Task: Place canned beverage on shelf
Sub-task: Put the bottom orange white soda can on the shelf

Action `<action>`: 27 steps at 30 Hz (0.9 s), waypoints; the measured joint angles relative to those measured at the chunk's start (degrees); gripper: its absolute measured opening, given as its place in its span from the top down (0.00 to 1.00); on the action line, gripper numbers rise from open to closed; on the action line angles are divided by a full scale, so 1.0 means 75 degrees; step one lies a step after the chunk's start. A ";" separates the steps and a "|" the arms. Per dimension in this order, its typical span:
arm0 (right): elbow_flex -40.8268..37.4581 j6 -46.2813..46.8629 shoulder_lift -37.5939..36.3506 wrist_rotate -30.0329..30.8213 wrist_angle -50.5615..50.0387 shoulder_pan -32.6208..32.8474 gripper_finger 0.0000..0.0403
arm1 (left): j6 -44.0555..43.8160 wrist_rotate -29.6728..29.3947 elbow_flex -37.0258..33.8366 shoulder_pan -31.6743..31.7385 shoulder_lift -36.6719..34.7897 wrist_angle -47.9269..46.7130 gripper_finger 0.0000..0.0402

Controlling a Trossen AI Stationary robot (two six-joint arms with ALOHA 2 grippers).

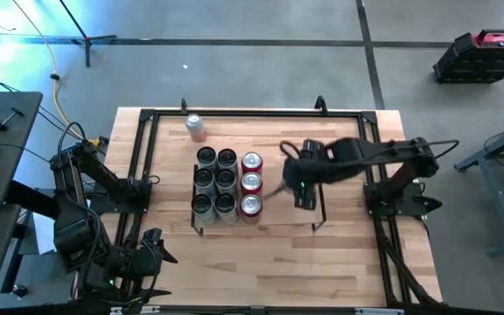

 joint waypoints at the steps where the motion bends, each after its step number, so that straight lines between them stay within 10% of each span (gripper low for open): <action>1: 0.0000 -0.0012 -0.0001 -0.0116 0.0039 -0.0152 0.29 | 0.0000 0.0000 0.0000 0.0000 0.0000 0.0000 0.17; 27: -0.0009 -0.0464 -0.0090 -0.1566 0.0473 -0.1602 0.29 | 0.0000 0.0003 0.0000 0.0000 0.0000 0.0003 0.17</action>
